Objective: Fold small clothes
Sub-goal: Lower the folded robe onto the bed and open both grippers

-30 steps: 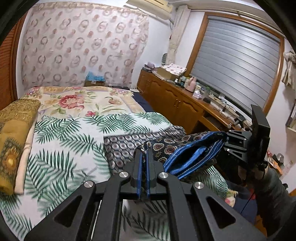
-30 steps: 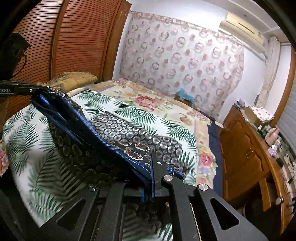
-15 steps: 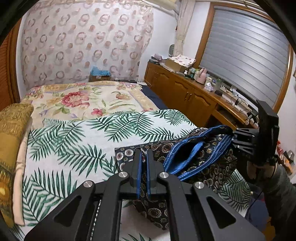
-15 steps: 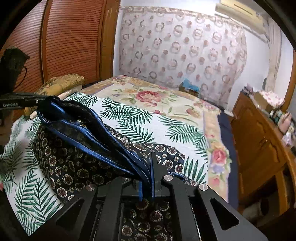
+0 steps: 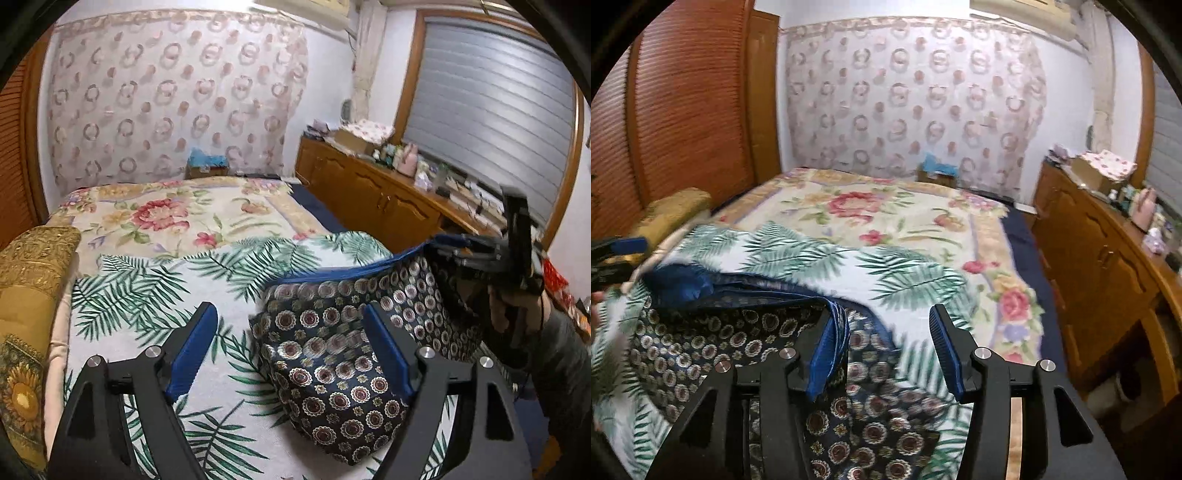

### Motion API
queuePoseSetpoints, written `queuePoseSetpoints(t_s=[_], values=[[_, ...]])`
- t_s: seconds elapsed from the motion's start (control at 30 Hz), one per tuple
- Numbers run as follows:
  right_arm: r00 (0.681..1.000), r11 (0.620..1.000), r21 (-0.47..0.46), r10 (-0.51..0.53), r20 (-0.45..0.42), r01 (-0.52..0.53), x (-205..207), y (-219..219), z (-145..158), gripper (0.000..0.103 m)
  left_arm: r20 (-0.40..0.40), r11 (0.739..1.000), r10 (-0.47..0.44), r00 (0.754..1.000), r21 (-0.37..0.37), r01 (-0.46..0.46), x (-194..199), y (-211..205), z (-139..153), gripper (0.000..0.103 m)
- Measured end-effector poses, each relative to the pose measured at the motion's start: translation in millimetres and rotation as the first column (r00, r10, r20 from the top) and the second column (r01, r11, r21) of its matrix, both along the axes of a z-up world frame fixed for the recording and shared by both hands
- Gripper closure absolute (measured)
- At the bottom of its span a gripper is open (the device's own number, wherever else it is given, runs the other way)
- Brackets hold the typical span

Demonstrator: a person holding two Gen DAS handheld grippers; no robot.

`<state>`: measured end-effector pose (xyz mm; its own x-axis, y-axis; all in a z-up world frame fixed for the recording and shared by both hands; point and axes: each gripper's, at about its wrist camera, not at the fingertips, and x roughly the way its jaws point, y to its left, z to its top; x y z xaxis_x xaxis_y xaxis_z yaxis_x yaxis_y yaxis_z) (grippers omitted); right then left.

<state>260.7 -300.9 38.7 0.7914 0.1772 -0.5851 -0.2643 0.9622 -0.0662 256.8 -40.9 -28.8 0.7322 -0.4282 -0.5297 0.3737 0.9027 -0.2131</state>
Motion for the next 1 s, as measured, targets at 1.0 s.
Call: queuePoseSetpoints(t_s=[1.0], values=[[0.950,0.995,0.056,0.093,-0.300,-0.079,59.1,-20.7,-18.8,0.048,-0.211,0.985,0.035,0.977,0.172,0.002,41.3,-32.1,-74.3,0.021]])
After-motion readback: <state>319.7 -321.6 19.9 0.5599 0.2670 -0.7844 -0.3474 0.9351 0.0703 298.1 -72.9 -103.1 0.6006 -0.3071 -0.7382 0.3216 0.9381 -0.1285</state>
